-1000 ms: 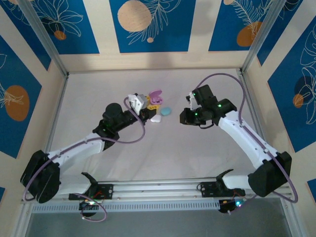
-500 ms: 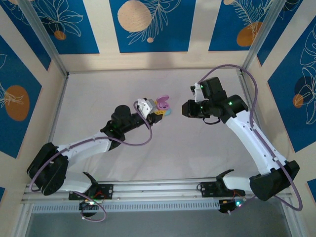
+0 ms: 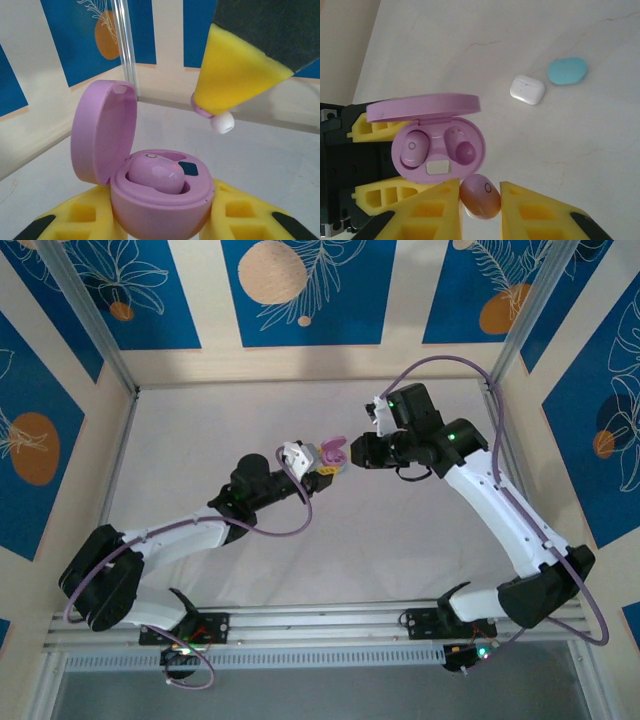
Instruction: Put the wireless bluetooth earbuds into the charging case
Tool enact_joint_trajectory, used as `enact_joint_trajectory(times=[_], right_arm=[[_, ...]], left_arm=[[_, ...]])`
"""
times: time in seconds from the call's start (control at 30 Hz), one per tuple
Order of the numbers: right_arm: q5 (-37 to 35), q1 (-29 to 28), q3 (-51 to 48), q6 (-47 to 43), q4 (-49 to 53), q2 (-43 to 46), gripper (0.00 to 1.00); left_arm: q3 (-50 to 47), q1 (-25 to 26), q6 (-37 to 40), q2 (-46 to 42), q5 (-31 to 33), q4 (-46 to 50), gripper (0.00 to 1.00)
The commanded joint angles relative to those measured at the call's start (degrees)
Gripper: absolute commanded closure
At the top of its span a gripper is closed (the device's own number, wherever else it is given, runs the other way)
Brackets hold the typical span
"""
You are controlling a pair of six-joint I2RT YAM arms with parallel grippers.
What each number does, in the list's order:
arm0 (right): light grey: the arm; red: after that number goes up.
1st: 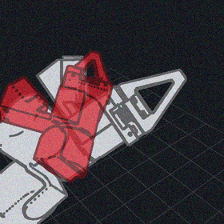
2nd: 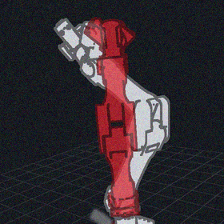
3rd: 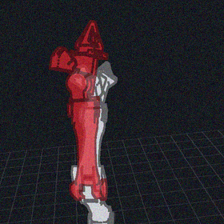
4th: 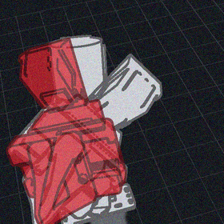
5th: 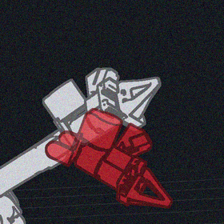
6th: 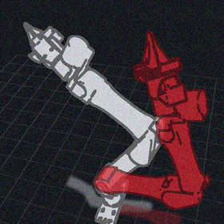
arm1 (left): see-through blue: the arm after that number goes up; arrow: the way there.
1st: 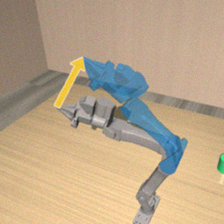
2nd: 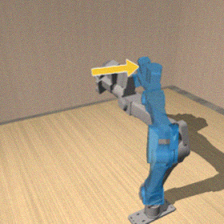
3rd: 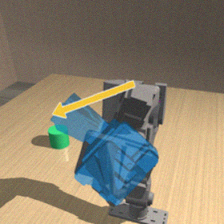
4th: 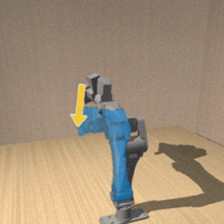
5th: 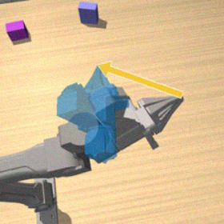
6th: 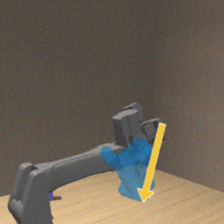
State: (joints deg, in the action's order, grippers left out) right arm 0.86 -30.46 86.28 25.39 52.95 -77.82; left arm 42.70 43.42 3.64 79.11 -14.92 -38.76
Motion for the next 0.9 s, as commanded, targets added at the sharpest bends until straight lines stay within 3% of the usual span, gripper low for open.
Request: enact_joint_trajectory(times=[0.0, 0.87], right_arm=[[-1.7, -1.2, 2.6, -1.8, -1.2, -1.4, 0.78], [-13.0, -7.0, 4.9, -7.7, 1.5, -5.5, 0.78]], left_arm=[[2.2, 0.7, 1.2, -0.4, -0.5, -2.5, 0.71], [1.5, 1.1, -0.3, -1.6, 1.2, -4.9, 0.70]])
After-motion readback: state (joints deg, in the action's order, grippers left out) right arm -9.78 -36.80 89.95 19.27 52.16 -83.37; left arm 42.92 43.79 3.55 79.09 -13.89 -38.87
